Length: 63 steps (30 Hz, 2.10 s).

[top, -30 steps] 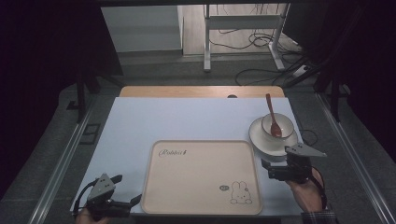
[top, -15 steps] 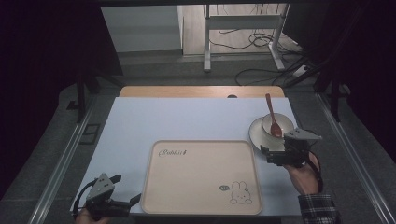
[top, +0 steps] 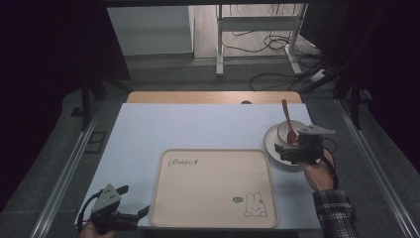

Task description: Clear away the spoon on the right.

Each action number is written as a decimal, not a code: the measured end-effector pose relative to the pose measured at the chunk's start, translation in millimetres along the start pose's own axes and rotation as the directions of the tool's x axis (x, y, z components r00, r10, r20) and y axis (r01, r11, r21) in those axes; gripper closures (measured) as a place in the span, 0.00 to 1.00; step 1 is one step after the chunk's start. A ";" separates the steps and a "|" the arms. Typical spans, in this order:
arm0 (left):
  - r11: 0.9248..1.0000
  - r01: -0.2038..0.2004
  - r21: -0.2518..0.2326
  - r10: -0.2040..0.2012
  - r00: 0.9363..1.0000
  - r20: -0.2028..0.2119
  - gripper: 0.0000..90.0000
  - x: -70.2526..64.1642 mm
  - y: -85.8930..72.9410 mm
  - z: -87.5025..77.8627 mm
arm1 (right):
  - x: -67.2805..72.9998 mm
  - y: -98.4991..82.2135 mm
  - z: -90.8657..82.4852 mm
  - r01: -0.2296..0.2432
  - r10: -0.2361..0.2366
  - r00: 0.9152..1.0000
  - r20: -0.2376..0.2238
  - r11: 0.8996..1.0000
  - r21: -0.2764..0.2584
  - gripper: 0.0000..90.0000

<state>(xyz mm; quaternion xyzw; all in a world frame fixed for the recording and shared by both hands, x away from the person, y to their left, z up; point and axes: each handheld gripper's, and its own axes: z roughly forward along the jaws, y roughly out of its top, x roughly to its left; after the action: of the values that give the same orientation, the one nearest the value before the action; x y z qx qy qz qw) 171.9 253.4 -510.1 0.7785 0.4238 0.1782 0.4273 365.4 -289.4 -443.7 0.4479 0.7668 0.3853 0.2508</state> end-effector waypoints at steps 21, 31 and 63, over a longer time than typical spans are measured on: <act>1.000 0.002 -0.001 -0.002 1.000 0.004 0.01 0.6 -0.2 -0.1 | -27.6 30.9 43.0 -0.062 0.055 0.995 0.083 0.994 0.092 0.01; 1.000 0.003 -0.002 -0.003 1.000 0.007 0.01 0.8 -0.3 -0.3 | -38.8 44.0 56.5 -0.068 0.055 0.990 0.131 0.993 0.101 0.24; 1.000 -0.001 0.001 0.001 1.000 0.017 0.01 0.6 -0.4 -0.3 | -62.1 64.7 104.9 -0.026 -0.018 0.979 0.202 0.977 0.210 0.86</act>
<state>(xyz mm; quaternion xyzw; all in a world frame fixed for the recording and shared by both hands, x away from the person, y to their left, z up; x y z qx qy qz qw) 171.9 254.1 -510.3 0.7804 0.4199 0.1714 0.4304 503.3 -286.1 -449.0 0.5104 0.7730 0.2544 0.2777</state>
